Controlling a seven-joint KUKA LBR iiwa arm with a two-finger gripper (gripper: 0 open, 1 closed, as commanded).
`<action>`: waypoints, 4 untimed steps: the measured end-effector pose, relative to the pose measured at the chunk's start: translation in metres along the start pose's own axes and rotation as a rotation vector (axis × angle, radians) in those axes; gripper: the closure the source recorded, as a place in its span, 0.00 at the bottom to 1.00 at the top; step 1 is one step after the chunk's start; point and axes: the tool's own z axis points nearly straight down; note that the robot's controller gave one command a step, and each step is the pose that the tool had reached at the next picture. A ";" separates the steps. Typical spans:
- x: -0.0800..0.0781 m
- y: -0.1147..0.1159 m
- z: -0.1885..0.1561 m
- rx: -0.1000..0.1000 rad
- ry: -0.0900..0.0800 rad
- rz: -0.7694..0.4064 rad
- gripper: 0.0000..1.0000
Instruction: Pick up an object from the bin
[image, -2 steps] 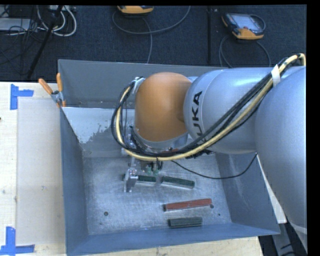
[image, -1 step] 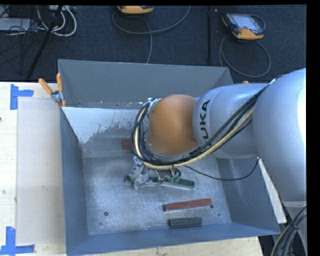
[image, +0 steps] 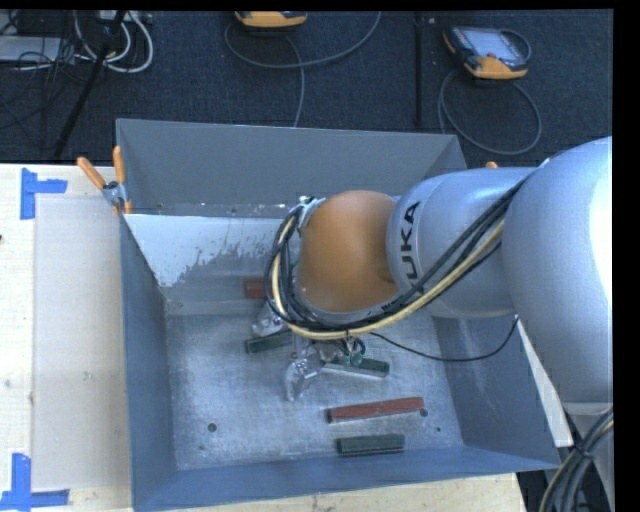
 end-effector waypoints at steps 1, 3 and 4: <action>0.001 0.000 0.001 -0.002 0.004 0.003 1.00; 0.002 0.000 0.003 -0.002 0.004 0.003 0.00; 0.002 0.000 0.003 -0.002 0.004 0.000 0.00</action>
Offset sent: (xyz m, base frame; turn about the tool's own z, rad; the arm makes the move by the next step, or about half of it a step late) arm 0.0000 0.0000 0.0000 0.0000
